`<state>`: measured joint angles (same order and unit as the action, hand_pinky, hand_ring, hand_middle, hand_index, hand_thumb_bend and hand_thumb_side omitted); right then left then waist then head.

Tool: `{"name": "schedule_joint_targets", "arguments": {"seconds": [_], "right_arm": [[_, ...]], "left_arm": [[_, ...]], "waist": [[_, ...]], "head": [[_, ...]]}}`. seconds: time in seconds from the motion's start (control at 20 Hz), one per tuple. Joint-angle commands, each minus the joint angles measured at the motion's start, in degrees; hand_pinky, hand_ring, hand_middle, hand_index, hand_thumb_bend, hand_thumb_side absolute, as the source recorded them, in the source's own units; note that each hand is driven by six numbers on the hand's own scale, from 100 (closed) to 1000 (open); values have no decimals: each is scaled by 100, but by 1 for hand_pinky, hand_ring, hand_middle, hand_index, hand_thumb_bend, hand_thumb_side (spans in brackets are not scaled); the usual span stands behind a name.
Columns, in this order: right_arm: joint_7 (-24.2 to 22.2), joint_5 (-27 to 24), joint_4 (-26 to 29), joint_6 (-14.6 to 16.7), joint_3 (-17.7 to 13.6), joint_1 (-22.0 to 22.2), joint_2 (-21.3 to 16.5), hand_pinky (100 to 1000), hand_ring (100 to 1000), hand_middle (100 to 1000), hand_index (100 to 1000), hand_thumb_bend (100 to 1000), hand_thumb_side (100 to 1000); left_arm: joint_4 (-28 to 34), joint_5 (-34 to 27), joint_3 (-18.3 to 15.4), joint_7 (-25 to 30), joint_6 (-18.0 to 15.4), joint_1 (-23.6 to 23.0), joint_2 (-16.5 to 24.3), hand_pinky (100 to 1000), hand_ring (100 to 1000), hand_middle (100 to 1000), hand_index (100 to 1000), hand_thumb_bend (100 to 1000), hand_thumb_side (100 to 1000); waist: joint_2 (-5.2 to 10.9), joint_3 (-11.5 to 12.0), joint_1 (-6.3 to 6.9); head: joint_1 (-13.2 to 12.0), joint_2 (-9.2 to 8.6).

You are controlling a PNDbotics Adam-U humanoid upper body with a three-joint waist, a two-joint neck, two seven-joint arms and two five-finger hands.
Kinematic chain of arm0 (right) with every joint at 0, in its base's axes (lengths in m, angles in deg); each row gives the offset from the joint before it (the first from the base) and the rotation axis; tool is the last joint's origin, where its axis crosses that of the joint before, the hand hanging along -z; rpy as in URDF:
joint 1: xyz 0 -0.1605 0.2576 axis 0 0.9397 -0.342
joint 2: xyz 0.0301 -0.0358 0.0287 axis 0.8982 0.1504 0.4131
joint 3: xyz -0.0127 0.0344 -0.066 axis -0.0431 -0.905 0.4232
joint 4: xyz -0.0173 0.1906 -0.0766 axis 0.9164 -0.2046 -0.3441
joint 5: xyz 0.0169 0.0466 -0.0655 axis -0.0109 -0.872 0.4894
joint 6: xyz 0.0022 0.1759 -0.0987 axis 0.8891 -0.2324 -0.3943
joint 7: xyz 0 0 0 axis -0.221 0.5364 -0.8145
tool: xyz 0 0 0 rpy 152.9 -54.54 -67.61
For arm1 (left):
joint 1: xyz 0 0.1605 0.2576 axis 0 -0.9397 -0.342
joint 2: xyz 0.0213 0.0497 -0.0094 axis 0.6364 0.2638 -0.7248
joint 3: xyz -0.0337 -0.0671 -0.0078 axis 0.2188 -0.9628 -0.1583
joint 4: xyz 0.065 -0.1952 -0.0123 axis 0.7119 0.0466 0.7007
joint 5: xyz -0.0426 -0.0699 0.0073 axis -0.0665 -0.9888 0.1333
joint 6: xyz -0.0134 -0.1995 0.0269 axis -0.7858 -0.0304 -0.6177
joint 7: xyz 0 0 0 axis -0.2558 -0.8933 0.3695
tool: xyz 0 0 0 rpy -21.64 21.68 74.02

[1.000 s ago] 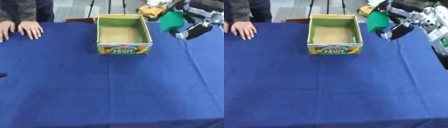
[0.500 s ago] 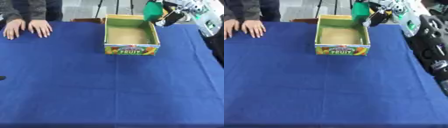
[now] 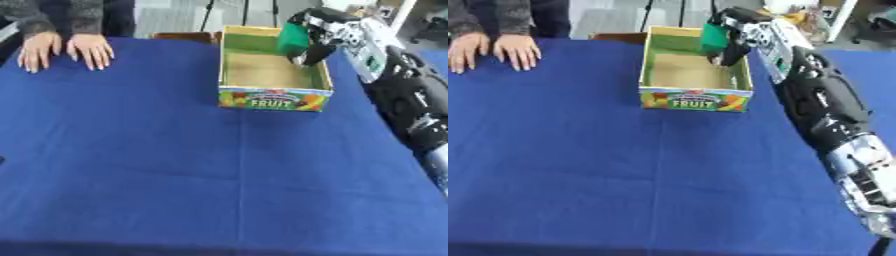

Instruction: Pick up objects on the table and place them in the box.

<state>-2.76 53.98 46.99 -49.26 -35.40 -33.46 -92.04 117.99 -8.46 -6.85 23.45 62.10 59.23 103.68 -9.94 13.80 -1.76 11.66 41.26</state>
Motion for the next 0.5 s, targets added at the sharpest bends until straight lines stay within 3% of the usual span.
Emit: {"name": "schedule_joint_targets", "arguments": {"seconds": [0.05,0.15,0.25,0.5], "right_arm": [[145,95,-45,92,-52,-162,1,387,295,297,534,100,155],[225,90,-14,195,-32,-147,44,415,347,367,610,100,282],[334,73,29,266,-15,-124,62,472,442,502,725,100,384],[535,63,206,266,44,-73,44,574,606,676,823,153,475]], "left_arm": [[98,-29,6,28,-14,90,76,667,867,748,763,574,733],[97,-32,8,31,-13,94,64,667,867,748,763,574,733],[95,-32,8,32,-11,94,55,667,867,748,763,574,733],[90,-32,-5,20,-15,79,48,667,867,748,763,576,733]], "waist": [[62,-7,33],[51,-9,40],[44,-15,47],[40,-58,62]], "head": [[26,-6],[29,5],[25,15],[17,29]]}}
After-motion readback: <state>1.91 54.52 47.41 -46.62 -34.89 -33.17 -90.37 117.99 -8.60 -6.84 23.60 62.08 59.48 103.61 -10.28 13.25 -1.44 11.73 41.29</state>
